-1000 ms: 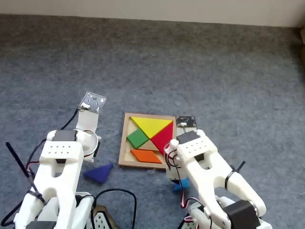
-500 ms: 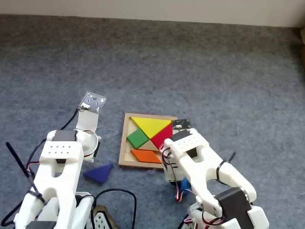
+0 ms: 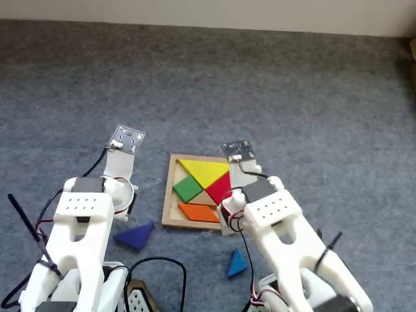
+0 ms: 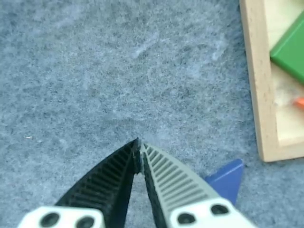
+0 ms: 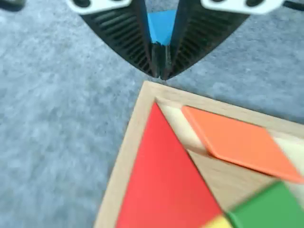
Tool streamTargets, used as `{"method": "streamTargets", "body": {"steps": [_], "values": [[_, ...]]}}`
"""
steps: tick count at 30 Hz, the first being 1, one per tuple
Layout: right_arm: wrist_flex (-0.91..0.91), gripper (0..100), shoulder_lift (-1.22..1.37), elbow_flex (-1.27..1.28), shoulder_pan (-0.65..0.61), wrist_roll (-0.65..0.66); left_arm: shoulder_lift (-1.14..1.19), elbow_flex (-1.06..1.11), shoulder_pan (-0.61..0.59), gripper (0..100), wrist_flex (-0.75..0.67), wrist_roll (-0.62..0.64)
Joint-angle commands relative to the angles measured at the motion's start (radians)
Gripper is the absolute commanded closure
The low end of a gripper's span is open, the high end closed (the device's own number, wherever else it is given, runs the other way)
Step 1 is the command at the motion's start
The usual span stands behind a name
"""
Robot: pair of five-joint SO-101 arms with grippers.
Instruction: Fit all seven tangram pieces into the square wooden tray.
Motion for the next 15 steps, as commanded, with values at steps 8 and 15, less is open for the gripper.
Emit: {"method": "streamTargets", "body": {"steps": [8, 15], "values": [[0.163, 99.4, -0.188, 0.064, -0.022, 0.138, -0.022, -0.016, -0.005, 99, -0.012, 0.005], [0.185, 99.4, -0.084, 0.087, -0.076, 0.152, -0.021, -0.016, -0.005, 99, -0.012, 0.005]]}}
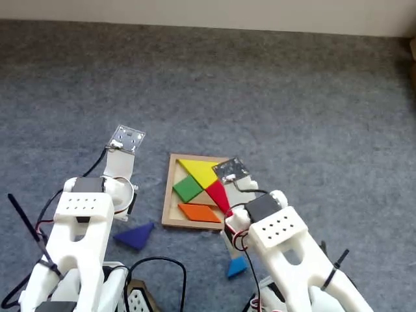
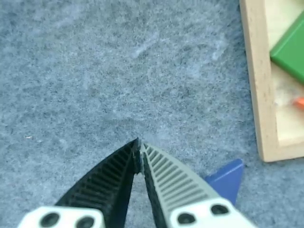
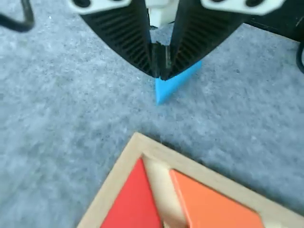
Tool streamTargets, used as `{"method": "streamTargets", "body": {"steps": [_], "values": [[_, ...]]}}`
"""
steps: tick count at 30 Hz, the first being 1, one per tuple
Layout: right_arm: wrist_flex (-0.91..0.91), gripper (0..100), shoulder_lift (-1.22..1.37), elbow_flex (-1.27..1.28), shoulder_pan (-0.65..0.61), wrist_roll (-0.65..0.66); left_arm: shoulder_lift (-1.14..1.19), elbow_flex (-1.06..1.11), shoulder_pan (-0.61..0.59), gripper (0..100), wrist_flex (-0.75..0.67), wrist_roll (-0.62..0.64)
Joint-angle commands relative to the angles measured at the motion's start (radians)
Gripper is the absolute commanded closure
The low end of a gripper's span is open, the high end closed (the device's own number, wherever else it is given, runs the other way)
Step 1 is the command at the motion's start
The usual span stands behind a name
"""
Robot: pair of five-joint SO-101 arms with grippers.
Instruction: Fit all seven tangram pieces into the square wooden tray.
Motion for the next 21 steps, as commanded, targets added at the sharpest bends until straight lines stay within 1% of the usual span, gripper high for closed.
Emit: {"method": "streamTargets", "body": {"steps": [1, 7, 13, 17, 21], "values": [[0.008, 99.4, 0.073, -0.010, -0.021, 0.017, -0.019, -0.016, -0.005, 99, -0.012, 0.005], [-0.024, 99.4, 0.277, -0.012, -0.028, 0.018, -0.018, -0.013, -0.005, 99, -0.026, 0.005], [-0.107, 99.4, 0.415, -0.010, -0.125, 0.011, -0.016, -0.013, -0.005, 99, -0.031, 0.005], [-0.242, 99.4, 0.417, -0.012, -0.162, 0.009, -0.016, -0.013, -0.005, 99, -0.031, 0.005], [-0.357, 99.4, 0.338, -0.013, -0.163, 0.008, -0.016, -0.013, -0.005, 99, -0.031, 0.005]]}}
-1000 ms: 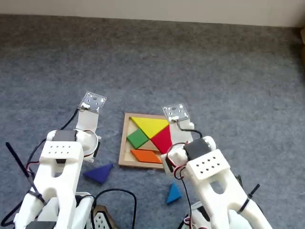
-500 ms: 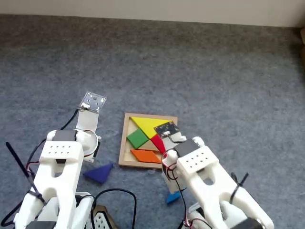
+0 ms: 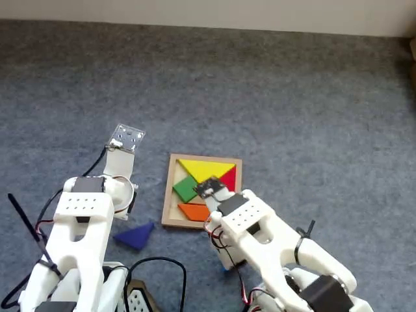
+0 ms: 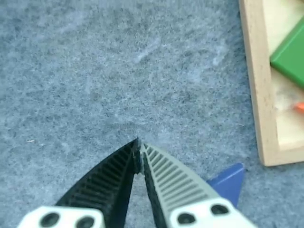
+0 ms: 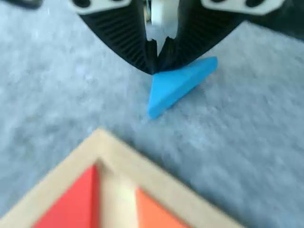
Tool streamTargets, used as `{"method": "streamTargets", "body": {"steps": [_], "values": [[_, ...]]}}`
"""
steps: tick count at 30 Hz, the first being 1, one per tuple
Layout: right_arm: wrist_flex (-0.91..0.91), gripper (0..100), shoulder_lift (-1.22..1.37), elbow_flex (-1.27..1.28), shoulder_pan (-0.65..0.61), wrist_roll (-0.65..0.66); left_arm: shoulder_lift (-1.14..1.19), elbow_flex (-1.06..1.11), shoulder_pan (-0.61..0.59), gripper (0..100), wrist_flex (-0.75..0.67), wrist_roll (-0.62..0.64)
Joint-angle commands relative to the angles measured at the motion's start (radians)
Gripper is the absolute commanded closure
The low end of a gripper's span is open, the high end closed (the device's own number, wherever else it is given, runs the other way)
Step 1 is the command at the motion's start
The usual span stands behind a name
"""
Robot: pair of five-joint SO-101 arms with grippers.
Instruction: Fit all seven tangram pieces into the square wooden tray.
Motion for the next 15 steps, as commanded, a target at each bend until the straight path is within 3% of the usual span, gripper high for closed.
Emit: {"method": "streamTargets", "body": {"steps": [1, 6, 15], "values": [[-0.170, 99.4, -0.076, -0.005, -0.028, -0.012, -0.016, -0.013, -0.005, 99, -0.014, 0.005], [-0.260, 99.4, -0.297, -0.005, -0.028, -0.173, -0.019, -0.013, -0.005, 99, -0.014, 0.006], [-0.193, 99.4, -0.700, 0.042, 0.007, -0.176, -0.024, -0.031, 0.007, 99, -0.009, 0.005]]}}
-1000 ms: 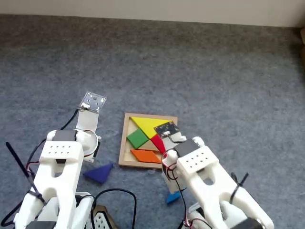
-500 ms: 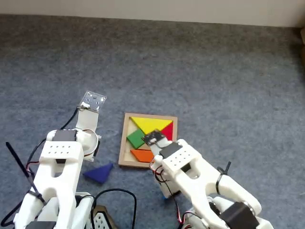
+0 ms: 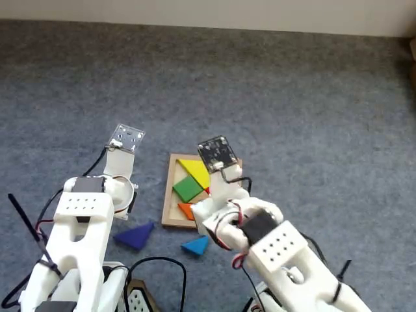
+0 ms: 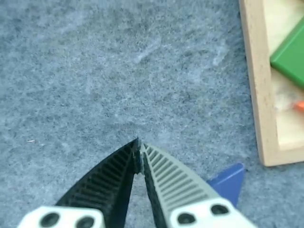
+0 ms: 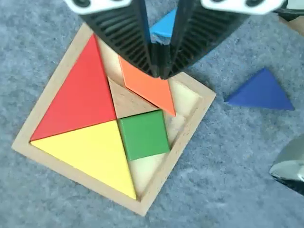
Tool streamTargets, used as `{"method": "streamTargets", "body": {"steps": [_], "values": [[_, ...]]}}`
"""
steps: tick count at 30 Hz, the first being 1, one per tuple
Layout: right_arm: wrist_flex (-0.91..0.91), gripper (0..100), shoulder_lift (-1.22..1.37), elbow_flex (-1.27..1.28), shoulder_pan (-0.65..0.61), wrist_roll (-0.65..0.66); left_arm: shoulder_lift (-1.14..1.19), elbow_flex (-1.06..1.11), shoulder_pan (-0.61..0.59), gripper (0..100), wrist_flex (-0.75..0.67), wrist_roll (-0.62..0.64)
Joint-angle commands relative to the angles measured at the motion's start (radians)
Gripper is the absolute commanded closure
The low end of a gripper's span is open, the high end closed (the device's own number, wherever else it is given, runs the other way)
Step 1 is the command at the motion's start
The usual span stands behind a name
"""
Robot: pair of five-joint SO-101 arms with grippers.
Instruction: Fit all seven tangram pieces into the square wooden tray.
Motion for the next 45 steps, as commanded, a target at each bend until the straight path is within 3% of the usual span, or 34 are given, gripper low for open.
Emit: {"method": "streamTargets", "body": {"steps": [1, 5, 11, 18, 24, 29, 38, 45], "values": [[0.061, 99.4, -0.136, 0.012, 0.047, -0.012, -0.024, -0.050, 0.018, 99, -0.008, 0.005], [0.105, 99.4, -0.196, 0.018, 0.211, -0.017, -0.024, -0.148, 0.102, 97, 0.129, 0.002], [0.107, 99.4, -0.197, 0.021, 0.512, -0.017, -0.024, -0.248, 0.295, 79, 0.299, 0.002], [0.097, 99.2, -0.197, 0.070, 0.763, -0.014, -0.024, -0.232, 0.536, 79, 0.338, 0.009], [-0.050, 99.2, -0.199, 0.271, 0.854, -0.011, -0.015, -0.229, 0.676, 78, 0.348, 0.123], [-0.076, 99.2, -0.205, 0.357, 0.931, -0.011, -0.015, -0.188, 0.748, 74, 0.348, 0.129], [-0.070, 99.2, -0.205, 0.410, 0.980, 0.066, -0.015, -0.024, 0.831, 73, 0.121, 0.130], [-0.071, 99.2, -0.205, 0.458, 0.981, 0.066, -0.015, 0.010, 0.831, 73, 0.055, 0.130]]}}
